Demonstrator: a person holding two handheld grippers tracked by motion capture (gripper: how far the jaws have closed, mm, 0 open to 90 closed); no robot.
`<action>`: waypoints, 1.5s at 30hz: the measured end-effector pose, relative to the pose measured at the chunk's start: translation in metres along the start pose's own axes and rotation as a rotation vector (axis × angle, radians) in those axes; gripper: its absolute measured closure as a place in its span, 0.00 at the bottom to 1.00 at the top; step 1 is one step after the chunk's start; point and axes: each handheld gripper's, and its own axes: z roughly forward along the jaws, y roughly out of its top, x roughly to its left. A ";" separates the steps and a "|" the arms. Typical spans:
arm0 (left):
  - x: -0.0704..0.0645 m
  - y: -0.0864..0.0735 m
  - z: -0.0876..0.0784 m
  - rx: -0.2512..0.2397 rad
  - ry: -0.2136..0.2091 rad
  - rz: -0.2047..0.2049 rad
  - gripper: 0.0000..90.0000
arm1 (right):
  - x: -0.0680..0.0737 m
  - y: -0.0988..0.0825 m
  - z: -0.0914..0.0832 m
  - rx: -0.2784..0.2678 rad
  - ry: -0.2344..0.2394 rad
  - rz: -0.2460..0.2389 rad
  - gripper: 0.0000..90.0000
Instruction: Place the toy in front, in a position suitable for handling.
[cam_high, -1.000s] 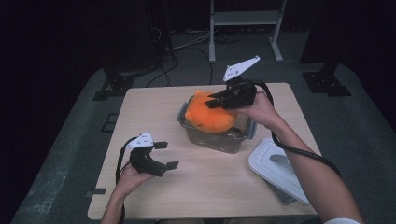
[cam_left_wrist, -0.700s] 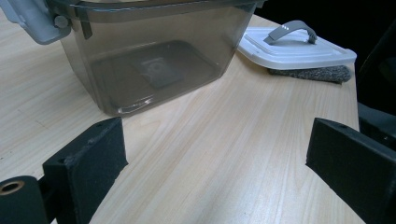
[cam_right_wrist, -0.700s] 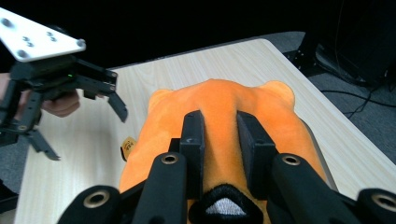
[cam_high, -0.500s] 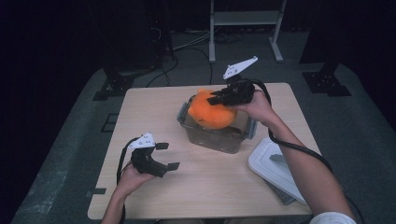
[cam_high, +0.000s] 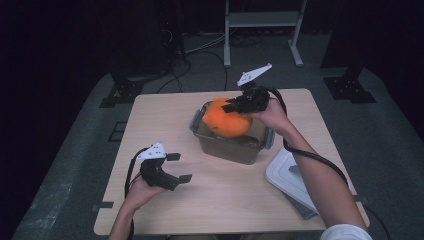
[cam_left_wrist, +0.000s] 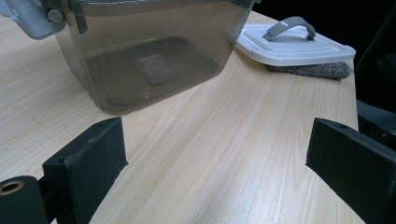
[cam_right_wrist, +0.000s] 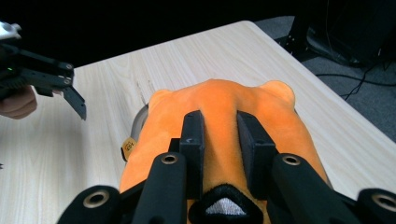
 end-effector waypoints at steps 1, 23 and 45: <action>0.000 0.000 0.000 -0.001 0.000 0.002 0.04 | 0.000 -0.001 0.002 0.003 0.000 0.003 0.81; -0.003 0.000 -0.002 -0.008 -0.006 0.005 0.04 | -0.009 -0.024 0.032 0.112 -0.001 0.040 0.81; -0.003 0.000 -0.002 -0.010 -0.010 0.006 0.04 | -0.010 -0.031 0.046 0.190 0.007 0.063 0.79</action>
